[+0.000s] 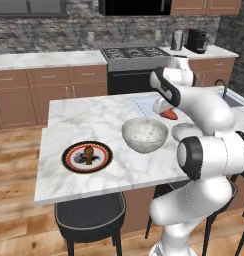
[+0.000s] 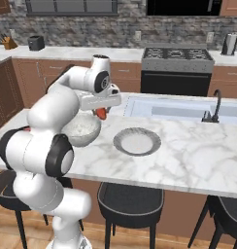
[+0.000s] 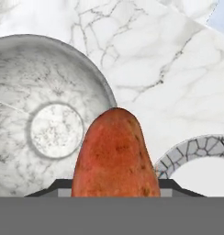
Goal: Pick the chicken drumstick and sweet potato from their plates and place them in the bowl. Then put the bowl in the fridge.
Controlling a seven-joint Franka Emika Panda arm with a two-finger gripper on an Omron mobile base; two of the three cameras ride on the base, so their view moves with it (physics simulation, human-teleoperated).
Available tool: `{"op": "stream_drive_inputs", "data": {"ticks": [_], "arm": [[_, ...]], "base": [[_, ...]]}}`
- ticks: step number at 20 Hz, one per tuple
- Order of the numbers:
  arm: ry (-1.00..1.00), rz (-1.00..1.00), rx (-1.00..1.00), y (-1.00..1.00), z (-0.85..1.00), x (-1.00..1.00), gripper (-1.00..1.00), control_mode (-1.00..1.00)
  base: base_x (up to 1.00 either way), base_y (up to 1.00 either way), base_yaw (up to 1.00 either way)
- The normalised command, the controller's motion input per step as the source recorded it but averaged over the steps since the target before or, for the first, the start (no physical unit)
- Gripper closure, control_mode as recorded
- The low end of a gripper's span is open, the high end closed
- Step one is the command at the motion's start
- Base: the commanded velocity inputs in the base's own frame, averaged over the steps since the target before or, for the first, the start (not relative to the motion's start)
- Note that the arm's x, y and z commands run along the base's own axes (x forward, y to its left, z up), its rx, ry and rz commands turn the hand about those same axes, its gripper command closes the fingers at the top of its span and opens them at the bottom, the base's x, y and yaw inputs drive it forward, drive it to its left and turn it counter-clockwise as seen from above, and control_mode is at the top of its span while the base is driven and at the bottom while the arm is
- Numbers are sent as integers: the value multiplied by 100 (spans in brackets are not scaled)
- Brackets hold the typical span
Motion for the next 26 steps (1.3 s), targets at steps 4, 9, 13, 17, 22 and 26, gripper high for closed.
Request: {"op": "stream_drive_inputs", "data": {"ticks": [4, 9, 13, 17, 22, 26], "arm": [[0, 0, 6, 66, -4, 8, 100, -100], [0, 2, 2, 42, -24, 14, 100, -100], [1, 0, -4, 25, -38, 13, 100, -100], [6, 0, -4, 25, -45, 5, 100, -100], [4, 0, 0, 28, -46, 9, 100, -100], [10, 0, 0, 14, -41, 9, 100, -100]], "base": [[0, 0, 0], [0, 0, 0], [0, 0, 0], [0, 0, 0], [0, 0, 0], [0, 0, 0]]}}
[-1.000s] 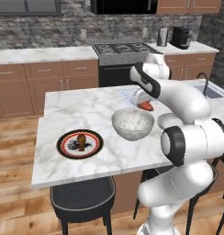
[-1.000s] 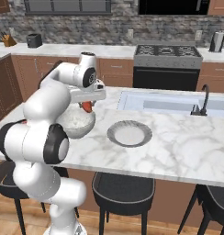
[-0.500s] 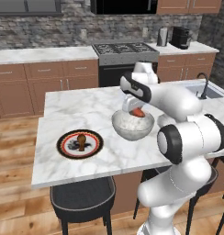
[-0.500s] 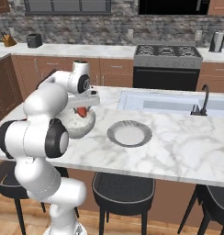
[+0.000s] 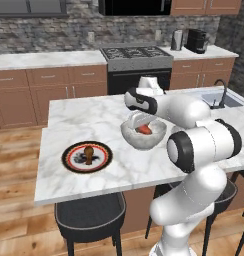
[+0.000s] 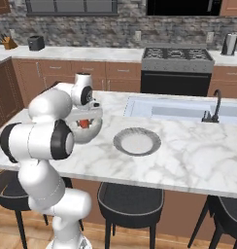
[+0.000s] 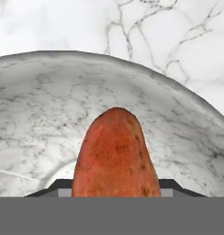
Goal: Pick the chicken drumstick and sweet potato from their plates and place them in the bowl. Then put the bowl in the fridge.
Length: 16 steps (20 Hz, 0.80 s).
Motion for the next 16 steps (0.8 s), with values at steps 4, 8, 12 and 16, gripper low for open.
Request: {"op": "stream_drive_inputs", "data": {"ticks": [4, 8, 12, 16], "arm": [[13, 0, 0, 0, -29, 7, 100, -100], [4, -3, 0, 0, -6, -19, 100, -100], [0, 0, 0, 4, 0, -38, -100, -100], [0, 0, 0, 11, 3, -43, -100, -100]], "base": [[0, 0, 0], [0, 0, 0], [0, 0, 0], [0, 0, 0]]}}
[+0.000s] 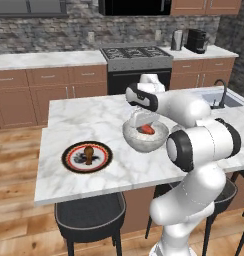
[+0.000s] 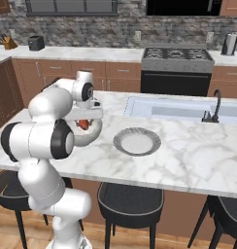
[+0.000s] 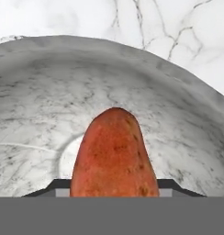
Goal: Pick the chicken drumstick and sweet potato from their plates and place them in the bowl. Then put the bowl in the fridge.
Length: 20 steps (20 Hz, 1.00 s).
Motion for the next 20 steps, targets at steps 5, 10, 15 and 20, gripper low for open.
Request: {"op": "stream_drive_inputs", "data": {"ticks": [5, 10, 15, 20], "arm": [[0, -2, 0, 6, 4, -41, -100, -100], [0, -1, 0, 8, 24, -39, -100, -100], [0, 0, 0, 27, 55, -39, -100, -100], [-5, -4, 0, 46, 40, -54, -100, -100]], "base": [[0, 0, 0], [0, 0, 0], [0, 0, 0], [0, 0, 0]]}}
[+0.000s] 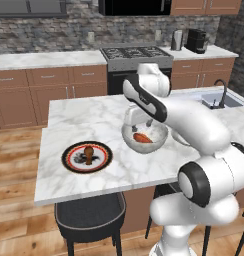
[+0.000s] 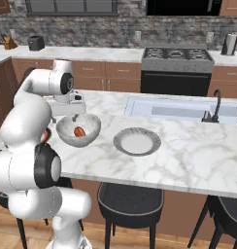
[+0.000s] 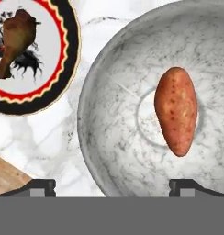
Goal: Pick the chicken drumstick and sweet potato from their plates and place them in the bowl. Then put the bowl in the fridge.
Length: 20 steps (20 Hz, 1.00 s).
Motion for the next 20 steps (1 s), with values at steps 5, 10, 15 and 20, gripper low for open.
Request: {"op": "stream_drive_inputs", "data": {"ticks": [5, 10, 15, 20], "arm": [[-4, -14, 0, 63, 10, -47, -100, -100], [0, -22, -2, 68, 0, -16, -100, -100], [-3, -28, -1, 64, -4, -13, -100, -100], [-1, -40, -2, 56, -7, 7, -100, -100]], "base": [[0, 0, 0], [0, 0, 0], [0, 0, 0], [0, 0, 0]]}}
